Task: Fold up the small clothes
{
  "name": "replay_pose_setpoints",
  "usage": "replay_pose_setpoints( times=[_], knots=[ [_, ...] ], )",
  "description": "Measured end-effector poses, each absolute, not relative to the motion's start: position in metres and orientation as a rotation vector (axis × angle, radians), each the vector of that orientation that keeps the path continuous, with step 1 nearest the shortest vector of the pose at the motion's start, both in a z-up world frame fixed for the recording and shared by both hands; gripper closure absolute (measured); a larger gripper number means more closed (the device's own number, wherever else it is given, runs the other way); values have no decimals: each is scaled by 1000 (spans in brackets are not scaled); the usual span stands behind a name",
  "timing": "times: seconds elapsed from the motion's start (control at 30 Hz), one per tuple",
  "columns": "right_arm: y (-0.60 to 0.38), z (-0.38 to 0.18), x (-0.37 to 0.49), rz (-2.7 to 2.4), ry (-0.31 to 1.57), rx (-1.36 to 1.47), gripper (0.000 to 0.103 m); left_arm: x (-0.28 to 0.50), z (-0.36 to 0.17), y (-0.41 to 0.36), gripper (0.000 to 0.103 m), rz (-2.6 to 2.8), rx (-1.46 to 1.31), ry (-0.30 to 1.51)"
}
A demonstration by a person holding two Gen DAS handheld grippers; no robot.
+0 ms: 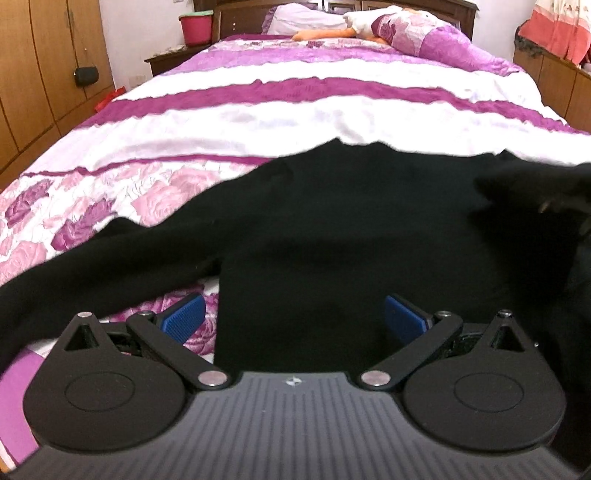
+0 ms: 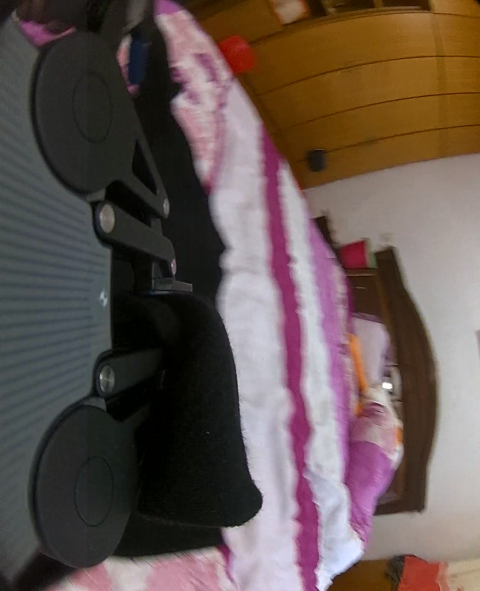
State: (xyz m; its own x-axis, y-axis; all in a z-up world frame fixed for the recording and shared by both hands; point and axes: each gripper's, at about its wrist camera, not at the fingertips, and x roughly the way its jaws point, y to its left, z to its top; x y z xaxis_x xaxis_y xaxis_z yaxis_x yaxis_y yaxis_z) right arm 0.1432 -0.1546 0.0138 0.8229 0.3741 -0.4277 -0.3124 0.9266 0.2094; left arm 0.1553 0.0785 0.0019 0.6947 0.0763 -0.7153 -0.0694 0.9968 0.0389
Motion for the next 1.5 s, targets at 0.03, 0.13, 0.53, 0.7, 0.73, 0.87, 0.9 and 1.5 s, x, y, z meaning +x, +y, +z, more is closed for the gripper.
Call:
replay_pose_setpoints(
  times=[0.03,0.13,0.53,0.7,0.73,0.87,0.9,1.5],
  knots=[
    [-148,5,146,375,514,121,89,157,-3,80,0,80,3,808],
    [-136,-14,148,379,592,109,88,160,-16,84,0,76,-13,838],
    [-144,0,108,432,679,184,54,152,-9,74,0,54,-13,820],
    [-175,3,81,440,690,286,54,145,5,52,0,6,8,795],
    [-182,2,78,429,689,309,54,144,8,46,0,-7,9,790],
    [-212,3,61,351,651,341,54,141,17,19,0,-68,43,759],
    [-218,4,58,334,638,339,54,142,18,12,0,-83,56,754],
    [-286,-22,62,121,631,384,56,185,-7,-114,0,-117,283,595]
  ],
)
